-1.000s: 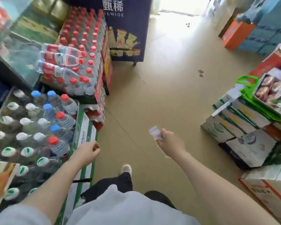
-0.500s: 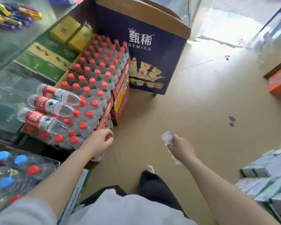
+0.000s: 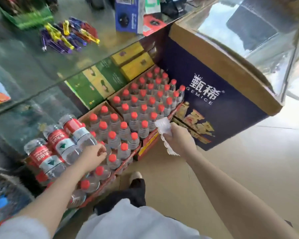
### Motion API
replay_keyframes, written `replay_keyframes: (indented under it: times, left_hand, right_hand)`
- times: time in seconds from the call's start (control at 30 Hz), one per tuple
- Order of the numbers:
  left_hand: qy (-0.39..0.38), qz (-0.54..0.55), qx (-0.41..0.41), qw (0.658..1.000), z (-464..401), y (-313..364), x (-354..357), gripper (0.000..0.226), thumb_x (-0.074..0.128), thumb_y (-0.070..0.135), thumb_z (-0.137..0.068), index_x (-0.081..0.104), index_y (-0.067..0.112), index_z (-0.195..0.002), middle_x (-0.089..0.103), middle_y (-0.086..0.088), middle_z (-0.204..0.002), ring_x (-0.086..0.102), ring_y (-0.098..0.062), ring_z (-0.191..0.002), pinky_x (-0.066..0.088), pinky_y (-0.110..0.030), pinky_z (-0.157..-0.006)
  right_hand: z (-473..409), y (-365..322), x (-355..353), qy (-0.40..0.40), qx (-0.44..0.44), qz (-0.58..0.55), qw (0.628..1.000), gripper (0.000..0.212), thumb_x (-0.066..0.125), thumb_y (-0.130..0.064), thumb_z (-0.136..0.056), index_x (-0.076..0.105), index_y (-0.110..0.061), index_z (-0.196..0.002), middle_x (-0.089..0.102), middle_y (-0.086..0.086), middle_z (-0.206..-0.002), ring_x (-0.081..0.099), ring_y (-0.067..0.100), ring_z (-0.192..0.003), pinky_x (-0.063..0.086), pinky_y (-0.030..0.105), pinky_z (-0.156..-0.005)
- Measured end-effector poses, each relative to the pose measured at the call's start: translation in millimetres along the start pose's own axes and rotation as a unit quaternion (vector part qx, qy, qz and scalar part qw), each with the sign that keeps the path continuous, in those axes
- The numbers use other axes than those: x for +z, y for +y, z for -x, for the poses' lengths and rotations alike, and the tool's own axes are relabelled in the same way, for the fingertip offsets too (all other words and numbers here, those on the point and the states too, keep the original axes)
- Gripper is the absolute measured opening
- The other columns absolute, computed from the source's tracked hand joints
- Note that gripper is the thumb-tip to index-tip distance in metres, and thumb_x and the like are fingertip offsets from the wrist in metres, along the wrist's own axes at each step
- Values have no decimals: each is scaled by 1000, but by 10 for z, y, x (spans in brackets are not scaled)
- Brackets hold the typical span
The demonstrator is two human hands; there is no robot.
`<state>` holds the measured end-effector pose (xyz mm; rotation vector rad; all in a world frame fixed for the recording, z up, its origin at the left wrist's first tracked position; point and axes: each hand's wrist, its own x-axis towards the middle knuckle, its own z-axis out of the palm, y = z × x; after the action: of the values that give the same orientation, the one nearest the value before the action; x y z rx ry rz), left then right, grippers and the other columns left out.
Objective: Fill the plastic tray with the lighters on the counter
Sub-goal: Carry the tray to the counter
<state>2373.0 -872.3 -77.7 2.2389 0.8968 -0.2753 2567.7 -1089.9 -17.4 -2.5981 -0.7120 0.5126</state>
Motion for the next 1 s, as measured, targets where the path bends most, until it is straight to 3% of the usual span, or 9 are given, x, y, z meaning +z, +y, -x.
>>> replay_keyframes:
  times: [0.27,0.4,0.5,0.57,0.63,0.7,0.83,0.93,1.0]
  left_hand:
    - [41,69,-17,997,-942,533,-682,6,58,19,-85,58,23,-90,64,-1,-87,59,-19,-82,37,-25,-70]
    - [87,85,13,993,-1253,858,-1040,13,57,18,-87,61,17,-100,63,0,-93,55,-15,-75,40,-19,-66]
    - [159,99,42,981,-1381,1054,-1238,15,56,13,-87,61,13,-101,62,-1,-92,55,-10,-75,38,-13,-66]
    - [266,53,80,959,-1431,1140,-1344,18,55,16,-85,62,10,-100,63,-3,-94,52,-8,-78,37,-15,-72]
    - [362,-11,102,927,-1488,1191,-1455,29,50,24,-81,62,7,-101,64,-8,-97,49,-14,-92,36,-22,-85]
    - [413,-48,62,908,-1533,1204,-1577,35,55,27,-78,60,5,-105,62,-14,-104,48,-21,-101,35,-28,-91]
    - [384,-109,-122,909,-1604,1000,-1663,56,75,32,-71,57,-1,-113,58,-21,-114,51,-38,-107,40,-47,-92]
    - [340,-109,-223,907,-1533,779,-1623,64,52,52,-75,58,1,-114,58,-22,-118,52,-41,-108,43,-50,-90]
    - [320,-111,-230,912,-1480,700,-1544,67,42,51,-75,58,2,-118,56,-21,-124,52,-42,-109,44,-53,-89]
  right_hand:
    - [-1343,-56,-184,-41,-21,91,995,18,46,-27,-87,44,-10,-89,62,11,-93,58,33,-87,46,37,-63]
    - [-1916,-146,-247,-79,-43,122,988,20,47,-26,-88,33,-13,-81,60,13,-98,56,33,-91,38,34,-63]
    - [-2292,-417,-340,-100,-98,113,984,23,49,-28,-87,33,-14,-77,60,13,-91,56,33,-85,39,34,-61]
    - [-2492,-679,-437,-106,-175,94,974,26,51,-29,-86,32,-16,-73,54,8,-78,51,29,-75,38,34,-58]
    - [-2631,-982,-591,-89,-274,54,956,27,53,-27,-85,31,-17,-72,46,0,-70,43,24,-67,33,32,-54]
    - [-2740,-1281,-767,-62,-356,15,932,27,55,-24,-85,32,-18,-72,40,-5,-65,40,24,-63,33,33,-52]
    - [-3024,-1740,-911,11,-502,34,864,11,54,-19,-81,52,-11,-88,56,5,-76,53,29,-71,37,29,-49]
    - [-3222,-2017,-814,52,-596,116,793,23,67,-10,-66,59,-11,-87,58,7,-72,56,30,-64,38,26,-48]
    - [-3291,-2144,-686,65,-638,161,750,34,73,-6,-54,61,-13,-86,60,6,-71,56,28,-63,43,28,-50]
